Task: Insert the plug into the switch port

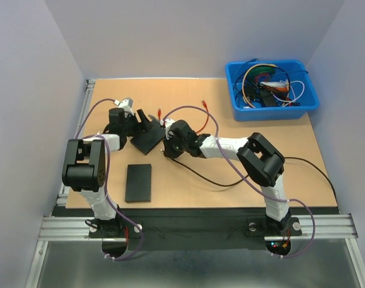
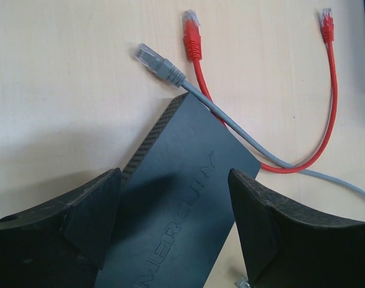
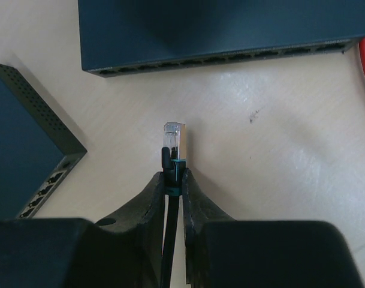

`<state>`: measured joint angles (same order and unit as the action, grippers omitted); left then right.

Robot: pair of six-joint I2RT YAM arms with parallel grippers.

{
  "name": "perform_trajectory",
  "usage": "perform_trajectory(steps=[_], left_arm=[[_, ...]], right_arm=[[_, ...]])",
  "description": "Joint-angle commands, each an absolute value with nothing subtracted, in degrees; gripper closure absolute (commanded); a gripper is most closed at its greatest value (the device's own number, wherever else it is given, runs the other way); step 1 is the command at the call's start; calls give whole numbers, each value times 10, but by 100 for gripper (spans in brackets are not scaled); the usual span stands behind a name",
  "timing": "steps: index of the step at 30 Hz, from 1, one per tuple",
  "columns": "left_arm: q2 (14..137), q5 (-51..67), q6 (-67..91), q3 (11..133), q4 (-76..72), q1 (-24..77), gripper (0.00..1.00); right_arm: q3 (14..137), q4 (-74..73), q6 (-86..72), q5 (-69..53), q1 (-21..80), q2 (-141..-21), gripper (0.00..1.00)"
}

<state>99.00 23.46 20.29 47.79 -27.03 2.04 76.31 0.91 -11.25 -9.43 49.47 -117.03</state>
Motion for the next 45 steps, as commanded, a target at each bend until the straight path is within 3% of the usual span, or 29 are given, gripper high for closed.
perform_trajectory(steps=[1, 11, 45], left_arm=[[976, 206, 177, 487, -268, 46, 18], [976, 170, 188, 488, -258, 62, 18], [962, 163, 217, 454, -243, 83, 18]], right_arm=[[805, 13, -101, -90, 497, -1194, 100], [832, 3, -91, -48, 497, -1220, 100], [888, -24, -117, -77, 497, -1250, 100]])
